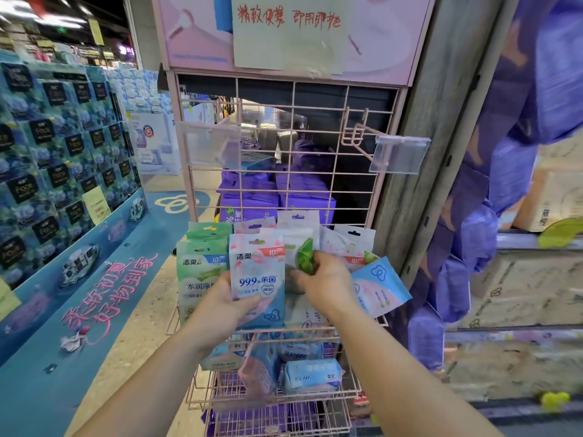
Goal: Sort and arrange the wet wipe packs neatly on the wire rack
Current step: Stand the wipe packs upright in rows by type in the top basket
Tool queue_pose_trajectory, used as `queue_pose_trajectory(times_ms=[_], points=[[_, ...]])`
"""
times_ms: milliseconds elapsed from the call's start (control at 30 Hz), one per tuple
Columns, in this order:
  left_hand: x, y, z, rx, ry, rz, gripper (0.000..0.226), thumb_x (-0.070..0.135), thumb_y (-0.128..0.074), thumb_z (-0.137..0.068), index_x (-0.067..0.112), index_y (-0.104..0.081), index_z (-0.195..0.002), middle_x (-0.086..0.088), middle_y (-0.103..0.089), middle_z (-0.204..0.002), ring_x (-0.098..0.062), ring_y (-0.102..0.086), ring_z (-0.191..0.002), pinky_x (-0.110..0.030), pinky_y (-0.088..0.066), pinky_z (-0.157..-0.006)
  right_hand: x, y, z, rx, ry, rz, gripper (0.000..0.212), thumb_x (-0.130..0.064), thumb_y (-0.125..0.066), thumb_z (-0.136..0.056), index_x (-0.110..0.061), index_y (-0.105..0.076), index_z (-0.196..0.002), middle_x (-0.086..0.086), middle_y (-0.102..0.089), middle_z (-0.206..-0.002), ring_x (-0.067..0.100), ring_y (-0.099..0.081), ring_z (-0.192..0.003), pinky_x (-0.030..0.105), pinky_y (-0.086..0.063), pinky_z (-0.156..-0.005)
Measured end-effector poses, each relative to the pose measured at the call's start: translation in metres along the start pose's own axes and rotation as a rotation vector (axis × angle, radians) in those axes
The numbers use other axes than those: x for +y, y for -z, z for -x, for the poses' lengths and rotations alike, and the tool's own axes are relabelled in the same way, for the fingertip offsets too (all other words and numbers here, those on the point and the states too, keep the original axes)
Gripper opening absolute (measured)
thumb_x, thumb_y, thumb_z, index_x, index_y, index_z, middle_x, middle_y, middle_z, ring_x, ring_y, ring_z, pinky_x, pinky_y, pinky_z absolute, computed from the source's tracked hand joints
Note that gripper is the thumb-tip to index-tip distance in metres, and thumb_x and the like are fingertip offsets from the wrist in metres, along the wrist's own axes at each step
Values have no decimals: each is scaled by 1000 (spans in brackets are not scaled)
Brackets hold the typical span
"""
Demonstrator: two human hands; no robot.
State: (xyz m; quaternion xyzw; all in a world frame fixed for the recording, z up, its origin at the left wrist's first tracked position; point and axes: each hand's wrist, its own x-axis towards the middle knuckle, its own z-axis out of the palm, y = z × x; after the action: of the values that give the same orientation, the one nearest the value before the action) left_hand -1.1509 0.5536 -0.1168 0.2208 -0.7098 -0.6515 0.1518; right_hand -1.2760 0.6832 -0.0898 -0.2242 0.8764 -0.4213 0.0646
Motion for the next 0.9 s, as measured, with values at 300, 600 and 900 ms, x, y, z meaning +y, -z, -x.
queue_pose_trajectory(times_ms=[300,600,900], points=[[7,-19,3,45,4,38,35,-6,-53,-91,7,-45,-123,3,-66,-96,9,-67,-63,-7,-49,-50,24,93,-23,374,68,57,17,-34,-67,-81,-34,-55,-70,-18,-60,-71,16,-63,-92,42,-38,-94],[13,-44,-14,65,-28,-45,30,3,-58,-91,16,-52,-117,5,-68,-104,-1,-68,-83,-6,-48,-51,32,76,-23,219,92,195,53,-55,-62,-80,-32,-53,-126,-8,-64,-108,20,-59,-106,39,-31,-93],[4,-36,-28,131,14,54,45,16,-74,-78,16,-56,-119,-4,-72,-110,-22,-69,-100,-46,-54,-91,78,113,-14,-103,-300,273,97,-73,-79,-37,-16,-61,-114,2,-68,-106,21,-64,-94,37,-54,-83]])
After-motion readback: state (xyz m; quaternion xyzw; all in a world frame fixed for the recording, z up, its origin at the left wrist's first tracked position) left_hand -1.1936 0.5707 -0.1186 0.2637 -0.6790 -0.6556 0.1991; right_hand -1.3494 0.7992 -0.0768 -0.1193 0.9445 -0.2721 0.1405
